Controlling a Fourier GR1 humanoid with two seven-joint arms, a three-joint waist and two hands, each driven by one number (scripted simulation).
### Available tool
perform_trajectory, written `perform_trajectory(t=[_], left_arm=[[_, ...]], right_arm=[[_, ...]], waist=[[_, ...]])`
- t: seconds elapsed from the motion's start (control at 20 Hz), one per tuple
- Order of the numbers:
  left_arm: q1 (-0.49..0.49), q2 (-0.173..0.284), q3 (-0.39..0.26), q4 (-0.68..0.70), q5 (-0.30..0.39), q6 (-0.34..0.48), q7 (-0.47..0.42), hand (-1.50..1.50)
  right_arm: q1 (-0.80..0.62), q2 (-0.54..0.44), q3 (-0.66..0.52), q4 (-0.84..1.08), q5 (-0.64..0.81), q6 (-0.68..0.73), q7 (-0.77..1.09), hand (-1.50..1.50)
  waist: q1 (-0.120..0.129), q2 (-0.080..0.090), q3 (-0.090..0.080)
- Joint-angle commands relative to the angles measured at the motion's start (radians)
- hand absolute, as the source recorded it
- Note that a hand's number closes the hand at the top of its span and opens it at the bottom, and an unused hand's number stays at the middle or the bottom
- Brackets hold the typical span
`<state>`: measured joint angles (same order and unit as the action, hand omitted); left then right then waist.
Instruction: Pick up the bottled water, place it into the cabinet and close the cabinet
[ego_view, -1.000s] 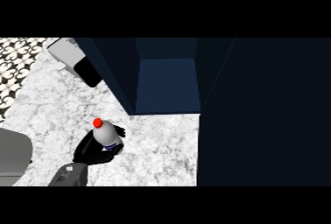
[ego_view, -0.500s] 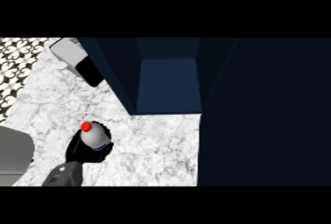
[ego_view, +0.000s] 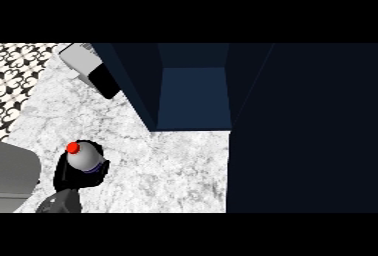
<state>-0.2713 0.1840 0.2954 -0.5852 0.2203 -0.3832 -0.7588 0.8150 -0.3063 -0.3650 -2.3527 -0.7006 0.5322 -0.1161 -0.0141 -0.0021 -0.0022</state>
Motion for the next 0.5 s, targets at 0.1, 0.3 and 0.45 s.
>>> perform_trajectory(t=[0.1,0.3,0.45], left_arm=[[0.015,-0.041,-0.043,-0.152,0.011,0.014,0.074,1.5],[0.02,-0.126,-0.114,-0.296,-0.02,0.103,0.148,1.5],[0.014,-0.16,-0.149,-0.372,-0.024,0.148,0.234,1.5]], right_arm=[[0.075,0.011,-0.015,-0.232,-0.085,-0.056,0.093,-1.5],[0.045,-0.023,-0.054,-0.195,-0.142,-0.077,0.083,-1.5],[0.03,0.012,-0.027,-0.144,-0.059,-0.024,0.049,-1.5]], waist=[[0.011,-0.005,0.002],[0.015,-0.007,0.002],[0.007,-0.004,0.003]])
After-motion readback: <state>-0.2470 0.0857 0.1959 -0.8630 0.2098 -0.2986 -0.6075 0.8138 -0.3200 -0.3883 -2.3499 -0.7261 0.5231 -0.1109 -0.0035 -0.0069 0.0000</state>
